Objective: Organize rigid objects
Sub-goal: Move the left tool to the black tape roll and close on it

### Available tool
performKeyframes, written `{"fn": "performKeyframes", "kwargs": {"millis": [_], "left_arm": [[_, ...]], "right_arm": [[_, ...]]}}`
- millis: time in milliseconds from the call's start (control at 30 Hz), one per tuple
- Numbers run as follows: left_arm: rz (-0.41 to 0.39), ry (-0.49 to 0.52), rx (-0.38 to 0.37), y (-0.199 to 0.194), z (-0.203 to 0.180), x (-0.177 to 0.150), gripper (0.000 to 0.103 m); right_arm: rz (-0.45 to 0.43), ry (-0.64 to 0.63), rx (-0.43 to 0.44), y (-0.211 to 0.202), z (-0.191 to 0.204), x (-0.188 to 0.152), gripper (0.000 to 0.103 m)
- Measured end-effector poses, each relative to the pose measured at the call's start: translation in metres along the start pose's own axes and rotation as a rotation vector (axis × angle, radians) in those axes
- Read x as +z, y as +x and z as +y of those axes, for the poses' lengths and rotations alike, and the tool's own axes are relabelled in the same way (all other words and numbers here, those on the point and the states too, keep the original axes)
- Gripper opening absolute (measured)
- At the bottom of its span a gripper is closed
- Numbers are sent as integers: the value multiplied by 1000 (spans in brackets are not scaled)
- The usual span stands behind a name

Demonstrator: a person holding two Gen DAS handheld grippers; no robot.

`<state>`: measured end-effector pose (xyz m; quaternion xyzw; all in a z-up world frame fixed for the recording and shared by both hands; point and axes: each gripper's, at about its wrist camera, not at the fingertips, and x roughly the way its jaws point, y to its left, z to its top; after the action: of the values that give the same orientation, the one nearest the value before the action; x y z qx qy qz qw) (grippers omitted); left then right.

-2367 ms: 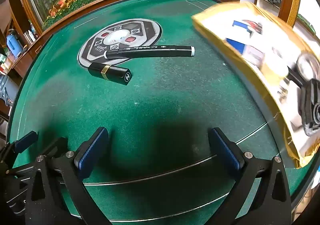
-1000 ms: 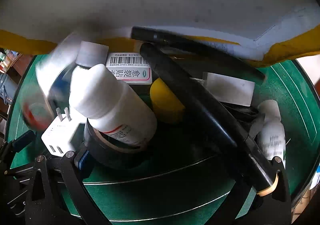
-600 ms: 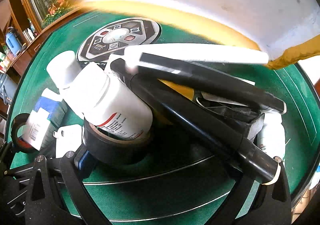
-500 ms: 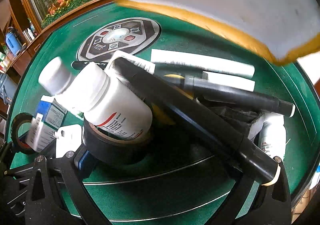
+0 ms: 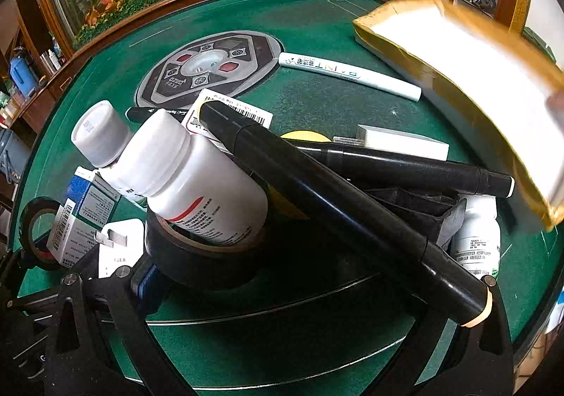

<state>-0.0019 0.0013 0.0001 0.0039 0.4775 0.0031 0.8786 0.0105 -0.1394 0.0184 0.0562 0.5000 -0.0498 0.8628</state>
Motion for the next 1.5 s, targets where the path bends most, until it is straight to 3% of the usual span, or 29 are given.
{"fn": "performKeyframes", "kwargs": {"millis": [600,700,767,900,1033,1233,1300,1500], "left_arm": [[2,-4,1,0,0,-1,89],[1,-10,-1,0,1,-2,90],[5,-17,-3,0,1,-2,91],[-16,-27,-17,1,2,-1,92],[-38,-34,-25,1,2,-1,93],[-27,-35,-20,2,3,-1,97],[-13,-41,-11,4,4,-1,102],[5,-40,-1,4,5,-1,102]], "right_arm": [[0,-1,-5,2,0,-3,103],[10,-3,-43,5,5,-4,103],[26,-74,-73,9,12,-3,103],[50,-220,67,9,3,-1,102],[37,-223,255,-14,-21,-1,100],[-8,-333,431,-57,-44,-14,100],[-50,-345,449,-71,-56,-17,100],[-151,-268,497,-95,-98,-21,96]]}}
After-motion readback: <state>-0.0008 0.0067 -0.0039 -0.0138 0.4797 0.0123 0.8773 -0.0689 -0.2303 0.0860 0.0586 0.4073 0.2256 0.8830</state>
